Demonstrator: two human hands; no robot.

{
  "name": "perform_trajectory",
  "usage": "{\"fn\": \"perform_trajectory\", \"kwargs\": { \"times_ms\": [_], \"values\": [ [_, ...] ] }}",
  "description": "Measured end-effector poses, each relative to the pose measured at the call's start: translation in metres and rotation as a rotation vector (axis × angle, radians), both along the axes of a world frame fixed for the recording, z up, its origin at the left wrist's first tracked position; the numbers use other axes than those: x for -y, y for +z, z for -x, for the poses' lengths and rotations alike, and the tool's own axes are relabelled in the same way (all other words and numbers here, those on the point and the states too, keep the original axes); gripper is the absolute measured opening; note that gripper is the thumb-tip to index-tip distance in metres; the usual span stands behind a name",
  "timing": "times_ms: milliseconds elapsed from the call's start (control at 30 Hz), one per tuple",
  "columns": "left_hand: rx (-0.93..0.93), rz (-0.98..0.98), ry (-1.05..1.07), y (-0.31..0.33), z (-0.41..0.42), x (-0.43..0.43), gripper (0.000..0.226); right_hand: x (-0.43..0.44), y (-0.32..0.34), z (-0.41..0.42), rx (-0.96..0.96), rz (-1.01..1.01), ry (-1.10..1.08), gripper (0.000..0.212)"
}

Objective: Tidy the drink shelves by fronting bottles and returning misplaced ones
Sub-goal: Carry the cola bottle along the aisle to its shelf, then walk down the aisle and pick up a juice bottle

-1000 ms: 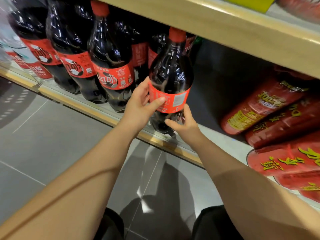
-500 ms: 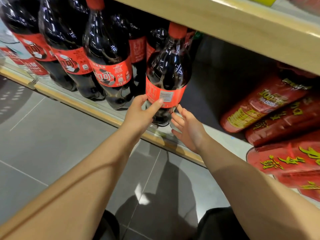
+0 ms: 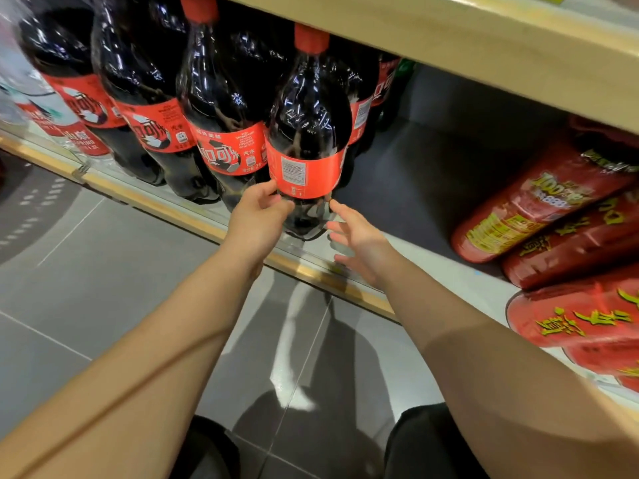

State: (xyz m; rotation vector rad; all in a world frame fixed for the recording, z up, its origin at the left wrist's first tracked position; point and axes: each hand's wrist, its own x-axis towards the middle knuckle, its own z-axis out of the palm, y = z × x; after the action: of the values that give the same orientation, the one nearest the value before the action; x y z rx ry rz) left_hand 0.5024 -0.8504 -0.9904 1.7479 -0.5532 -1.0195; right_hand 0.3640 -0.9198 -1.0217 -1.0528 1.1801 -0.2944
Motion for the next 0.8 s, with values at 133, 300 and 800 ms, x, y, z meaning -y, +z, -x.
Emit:
{"fn": "perform_trajectory", "kwargs": {
  "times_ms": [133,300,800],
  "values": [
    [-0.015,0.012,-0.013,0.008,0.019,0.001,0.011,-0.001,0.012,0.02,-0.045,0.023,-0.1,0.029],
    [-0.073,-0.051,-0.201,0.037,0.066,-0.012,0.016,-0.028,0.05,0.062,-0.003,-0.028,-0.381,0.018],
    [-0.028,-0.331,-0.711,0.357,0.163,-0.101,0.009,-0.246,0.354,0.215,0.001,-0.197,-1.014,0.017]
  ]
}}
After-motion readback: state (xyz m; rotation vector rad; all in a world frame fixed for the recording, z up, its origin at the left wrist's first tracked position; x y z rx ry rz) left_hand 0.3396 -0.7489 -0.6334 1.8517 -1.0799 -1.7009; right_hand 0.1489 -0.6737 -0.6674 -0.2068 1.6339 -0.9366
